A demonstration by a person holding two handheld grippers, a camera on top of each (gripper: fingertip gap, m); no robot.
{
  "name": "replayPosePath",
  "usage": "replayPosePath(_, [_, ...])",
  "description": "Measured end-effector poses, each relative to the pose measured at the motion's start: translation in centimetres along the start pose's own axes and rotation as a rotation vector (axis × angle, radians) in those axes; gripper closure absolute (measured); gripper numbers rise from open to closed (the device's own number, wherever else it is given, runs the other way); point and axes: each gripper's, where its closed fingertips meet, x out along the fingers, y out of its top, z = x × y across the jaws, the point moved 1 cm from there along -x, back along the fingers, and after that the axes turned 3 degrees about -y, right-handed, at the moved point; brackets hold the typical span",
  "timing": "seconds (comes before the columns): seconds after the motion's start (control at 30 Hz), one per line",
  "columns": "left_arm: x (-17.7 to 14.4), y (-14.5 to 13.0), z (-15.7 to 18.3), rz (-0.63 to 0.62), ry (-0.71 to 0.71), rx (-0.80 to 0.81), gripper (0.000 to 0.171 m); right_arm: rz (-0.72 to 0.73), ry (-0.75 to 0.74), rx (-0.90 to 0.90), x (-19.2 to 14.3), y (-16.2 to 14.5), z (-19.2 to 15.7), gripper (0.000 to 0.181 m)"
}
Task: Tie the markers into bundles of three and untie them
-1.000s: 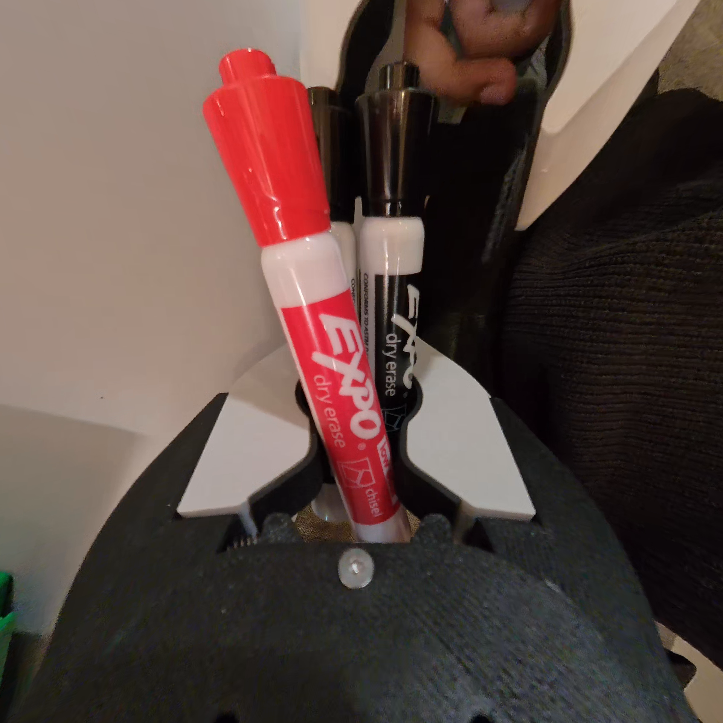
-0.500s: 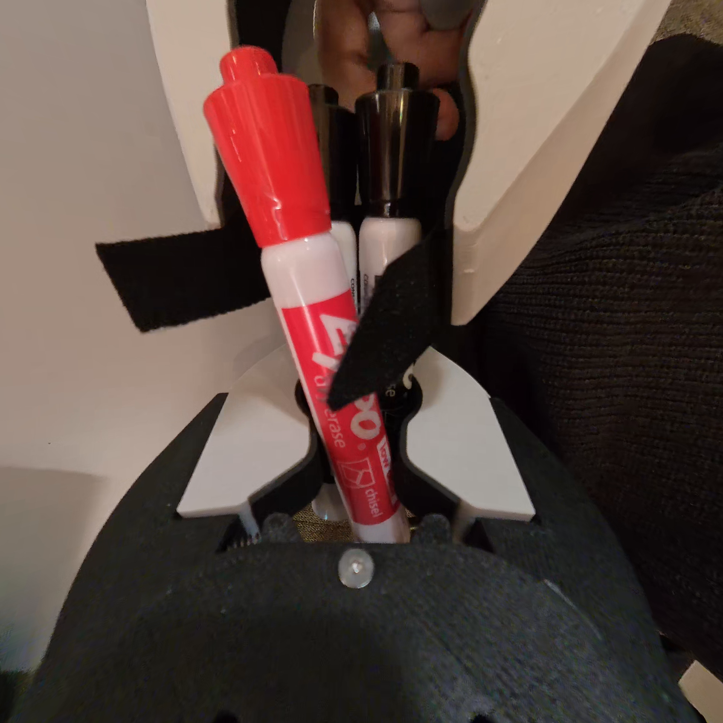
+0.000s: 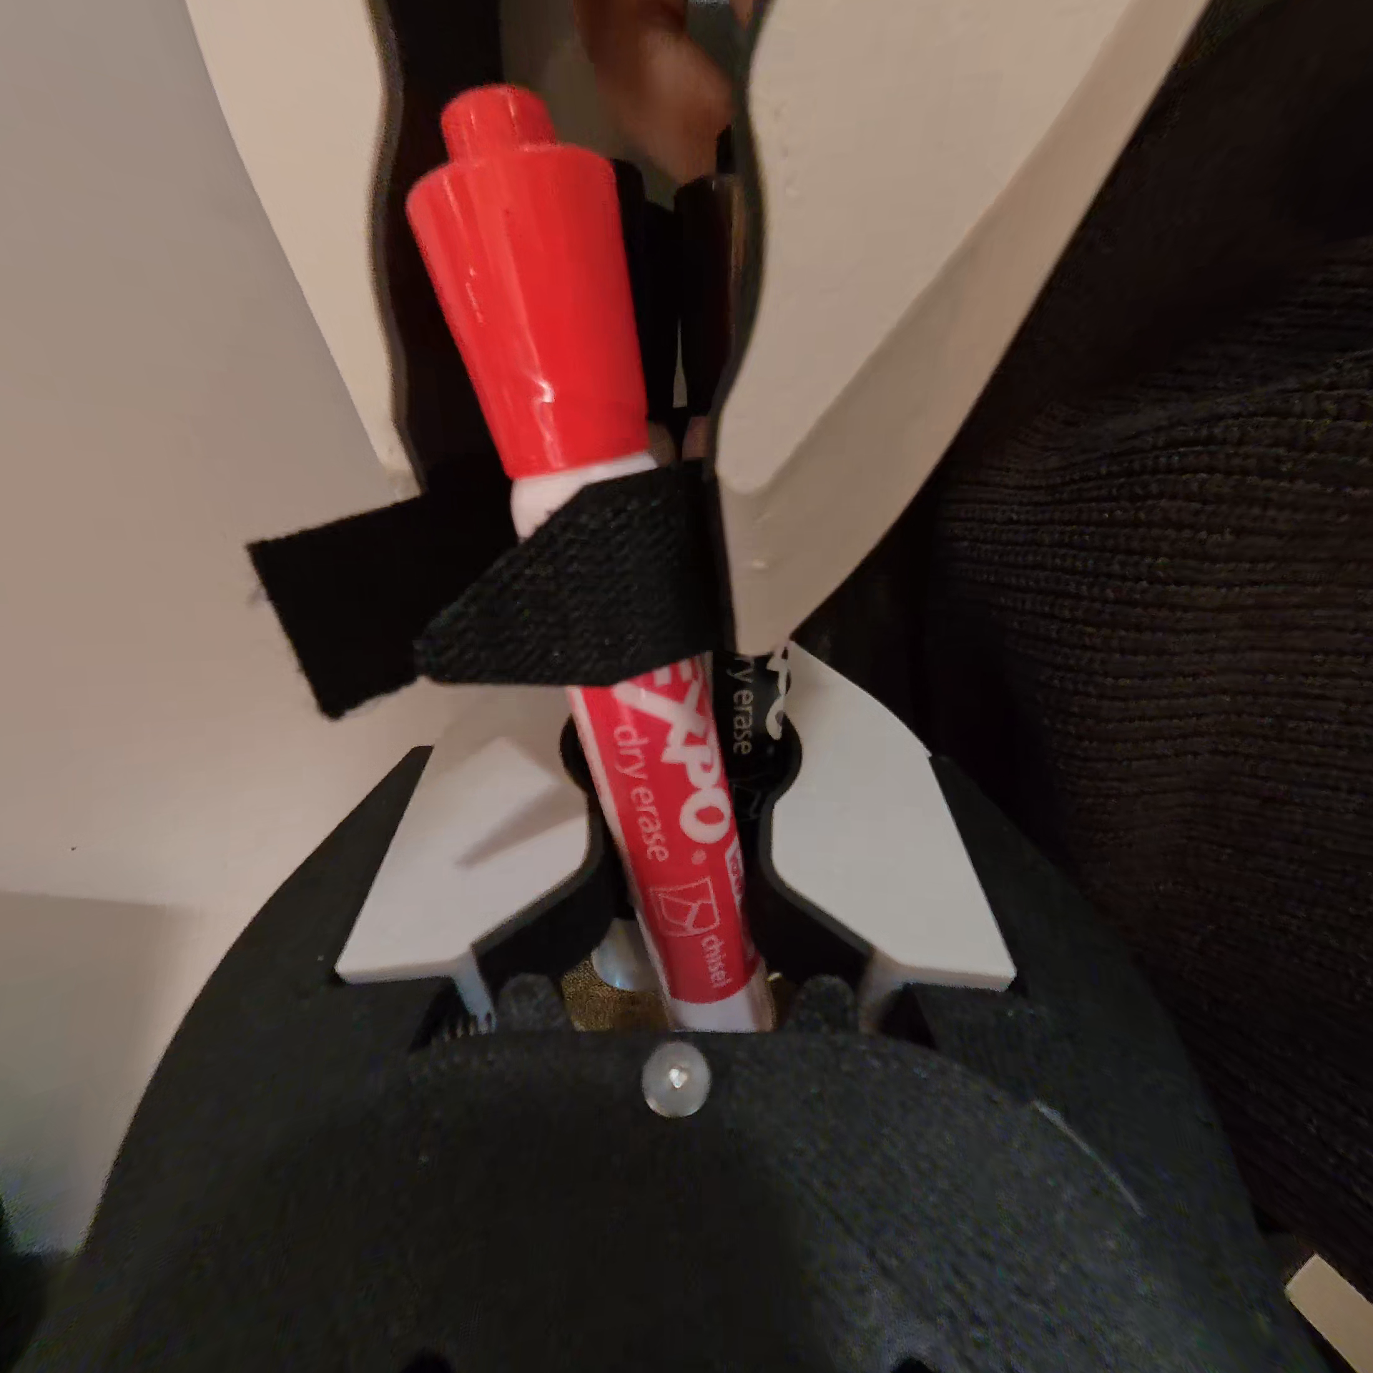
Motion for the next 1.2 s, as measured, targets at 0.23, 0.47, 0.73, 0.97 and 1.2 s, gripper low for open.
replayPosePath(0.23, [0.3,-0.2,0.1,-0.023,0.003,0.008,0.129,-0.043,0.021,-0.013,0.1,-0.5,-0.3,0.152])
replayPosePath(0.47, [0.6,-0.3,0.3,-0.04,0.005,0.015,0.129,-0.088,0.018,-0.015,-0.1,-0.9,-0.3,0.148])
replayPosePath(0.73, [0.7,-0.5,0.5,-0.066,0.017,0.018,0.129,-0.101,0.013,-0.032,0.0,-1.1,-0.4,0.145])
replayPosePath(0.97, [0.7,-0.6,0.6,-0.077,0.022,0.022,0.13,-0.103,0.039,-0.057,0.0,-1.2,-0.7,0.153])
replayPosePath(1.2, [0.8,-0.7,0.7,-0.087,0.023,0.027,0.129,-0.119,0.072,-0.046,-0.2,-1.3,-1.1,0.157])
